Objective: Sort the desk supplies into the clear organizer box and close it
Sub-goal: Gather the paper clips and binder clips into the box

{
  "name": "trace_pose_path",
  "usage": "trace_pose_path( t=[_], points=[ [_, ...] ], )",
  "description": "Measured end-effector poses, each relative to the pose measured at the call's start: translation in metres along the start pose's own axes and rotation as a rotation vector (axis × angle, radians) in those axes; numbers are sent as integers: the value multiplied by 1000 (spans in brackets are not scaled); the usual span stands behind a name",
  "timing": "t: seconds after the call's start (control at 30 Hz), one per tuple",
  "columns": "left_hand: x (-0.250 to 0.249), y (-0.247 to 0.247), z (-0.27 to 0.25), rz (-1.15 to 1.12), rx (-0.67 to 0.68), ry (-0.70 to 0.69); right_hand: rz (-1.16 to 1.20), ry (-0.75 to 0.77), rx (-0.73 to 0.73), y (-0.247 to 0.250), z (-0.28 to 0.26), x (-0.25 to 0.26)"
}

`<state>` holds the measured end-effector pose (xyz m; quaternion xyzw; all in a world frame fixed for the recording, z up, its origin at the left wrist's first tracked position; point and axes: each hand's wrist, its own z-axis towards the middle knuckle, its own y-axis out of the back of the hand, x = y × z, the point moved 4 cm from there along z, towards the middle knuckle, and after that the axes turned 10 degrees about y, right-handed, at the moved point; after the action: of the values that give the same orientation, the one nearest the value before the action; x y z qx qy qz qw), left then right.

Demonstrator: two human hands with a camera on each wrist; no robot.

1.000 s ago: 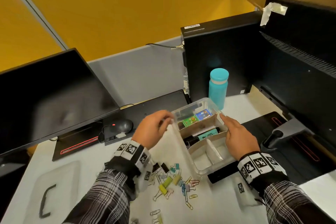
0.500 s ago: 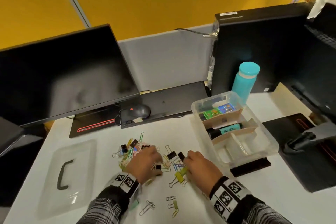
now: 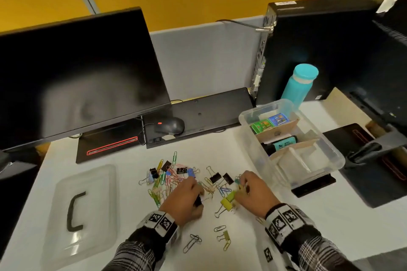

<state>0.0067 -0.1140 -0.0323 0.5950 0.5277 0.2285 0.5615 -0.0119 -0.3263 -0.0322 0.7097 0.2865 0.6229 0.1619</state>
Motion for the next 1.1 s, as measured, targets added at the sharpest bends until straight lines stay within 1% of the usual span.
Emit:
trace_pose_path(
  t=[0.07,0.2,0.27,0.3,0.33,0.37,0.4,0.43,0.47,0.5,0.53,0.57,0.6,0.63,0.7,0.77,0.87,0.97,1.03,1.1],
  points=[
    [5,8,-3,-108,-22,3,327,-52,-89,7,-2,8],
    [11,18,3,-222,-69,25,1030,-106,-143,8,-2,25],
    [9,20,10,-244,-78,30,1246,-126,-174,6,0,29],
    [8,18,12,-239,-71,34,1282,-148,-184,4,0,30],
    [6,17,15,-236,-60,46,1245,-175,-193,0,0,29],
    [3,15,18,-236,-43,74,1139,-198,-195,-4,1,26],
    [1,13,20,-236,-31,100,971,-187,-183,-6,2,22],
    [-2,11,23,-223,-20,125,745,-140,-157,-8,1,19],
    [-6,9,27,-187,-11,129,476,-61,-107,-9,0,17],
    [-10,7,30,-135,5,126,223,42,-17,-13,-1,17],
    [-14,6,35,-75,19,116,10,120,111,-19,-4,20],
    [-18,6,39,-20,39,113,-175,172,230,-25,-8,21],
    [-21,5,43,29,59,114,-333,184,313,-30,-11,22],
    [-22,4,46,66,80,117,-452,196,361,-35,-14,21],
    [-22,1,48,100,103,131,-573,192,406,-40,-15,21],
    [-18,-3,47,94,106,144,-633,186,430,-44,-13,24],
    [-11,-4,42,70,91,149,-677,186,445,-46,-7,26],
    [-4,2,37,-35,44,155,-686,180,457,-46,-6,29],
    [1,10,33,-124,-2,156,-662,200,423,-35,-9,41],
    [6,19,28,-219,-42,158,-605,257,305,-12,-12,59]
  ],
)
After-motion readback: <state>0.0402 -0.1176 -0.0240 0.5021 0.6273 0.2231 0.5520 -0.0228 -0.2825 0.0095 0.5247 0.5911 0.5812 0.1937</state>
